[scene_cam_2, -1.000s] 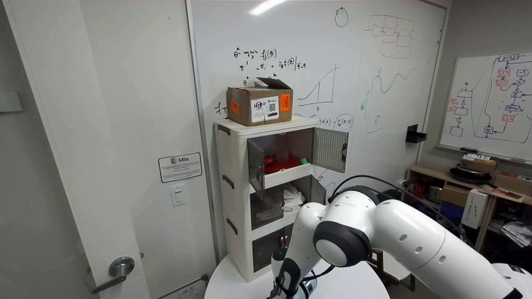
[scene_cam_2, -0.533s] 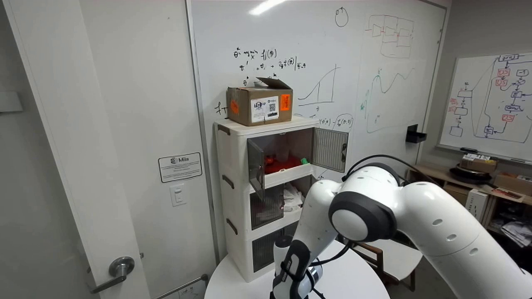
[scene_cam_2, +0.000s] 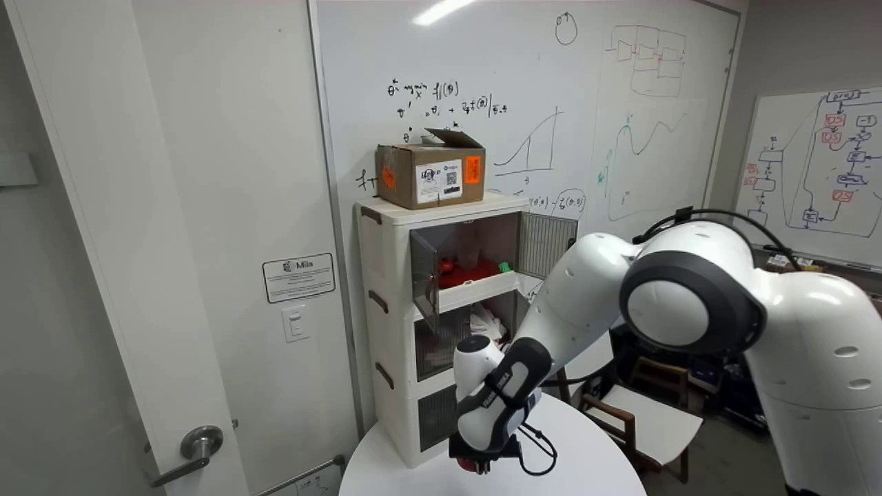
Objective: Put the cup inside the top drawer
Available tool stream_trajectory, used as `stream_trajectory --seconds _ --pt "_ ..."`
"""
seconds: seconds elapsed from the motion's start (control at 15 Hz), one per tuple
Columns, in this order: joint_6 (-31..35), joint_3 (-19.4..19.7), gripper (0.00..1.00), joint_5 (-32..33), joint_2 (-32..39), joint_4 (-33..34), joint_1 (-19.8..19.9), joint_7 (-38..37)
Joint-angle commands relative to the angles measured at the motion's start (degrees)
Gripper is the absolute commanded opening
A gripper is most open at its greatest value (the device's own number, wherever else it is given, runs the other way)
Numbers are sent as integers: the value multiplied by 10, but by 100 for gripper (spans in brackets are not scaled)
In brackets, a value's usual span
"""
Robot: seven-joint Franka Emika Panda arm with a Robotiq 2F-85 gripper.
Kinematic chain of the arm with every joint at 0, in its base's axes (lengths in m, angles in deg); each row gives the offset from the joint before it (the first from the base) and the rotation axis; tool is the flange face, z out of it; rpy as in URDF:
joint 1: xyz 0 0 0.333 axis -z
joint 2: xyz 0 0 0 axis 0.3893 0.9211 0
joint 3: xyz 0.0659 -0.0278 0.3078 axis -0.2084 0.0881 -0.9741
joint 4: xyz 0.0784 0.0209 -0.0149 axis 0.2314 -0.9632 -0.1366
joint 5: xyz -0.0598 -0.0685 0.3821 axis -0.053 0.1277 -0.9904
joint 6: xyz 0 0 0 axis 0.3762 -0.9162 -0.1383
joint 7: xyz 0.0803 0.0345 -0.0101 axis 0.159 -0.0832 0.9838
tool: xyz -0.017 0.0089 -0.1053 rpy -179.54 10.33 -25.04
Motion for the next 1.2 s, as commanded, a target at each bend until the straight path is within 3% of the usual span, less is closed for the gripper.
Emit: stream_trajectory --seconds 0.0,0.2,0.4,0.87,1.13 --pt "-102 -29 4 50 -93 -5 35 -8" --pt "-159 -70 4 29 -137 17 83 -5" --pt "-154 -97 4 0 -165 32 127 -13" --pt "-74 -114 4 9 -194 37 182 -111" --pt "11 -110 4 48 -228 17 197 -190"
